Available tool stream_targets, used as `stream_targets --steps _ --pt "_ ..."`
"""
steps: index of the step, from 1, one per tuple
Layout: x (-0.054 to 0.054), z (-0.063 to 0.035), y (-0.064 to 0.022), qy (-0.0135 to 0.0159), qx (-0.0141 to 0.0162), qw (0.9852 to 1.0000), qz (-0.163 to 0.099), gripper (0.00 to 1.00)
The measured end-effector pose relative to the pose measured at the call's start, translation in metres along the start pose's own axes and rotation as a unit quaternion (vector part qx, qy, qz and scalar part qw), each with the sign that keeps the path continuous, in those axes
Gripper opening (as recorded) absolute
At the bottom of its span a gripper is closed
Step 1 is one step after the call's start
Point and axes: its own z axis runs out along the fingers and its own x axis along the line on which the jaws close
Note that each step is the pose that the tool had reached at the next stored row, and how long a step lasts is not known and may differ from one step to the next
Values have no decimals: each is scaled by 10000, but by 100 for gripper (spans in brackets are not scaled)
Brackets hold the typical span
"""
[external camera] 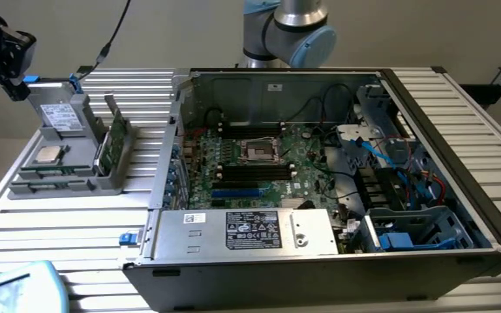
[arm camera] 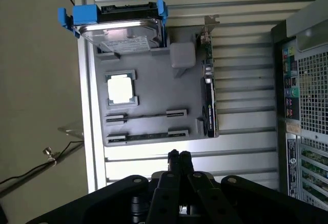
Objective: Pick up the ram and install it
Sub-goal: 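Pick up the ram and move it above insertion slot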
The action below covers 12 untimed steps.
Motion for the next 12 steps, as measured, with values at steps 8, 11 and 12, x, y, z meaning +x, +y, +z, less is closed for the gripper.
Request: stream_targets --steps 8,11,12 --pt "2 6 0 4 -2 9999 -103 11" --pt "1 8 0 19 -4 9993 -382 11" --pt "1 9 0 24 -4 9989 -471 11"
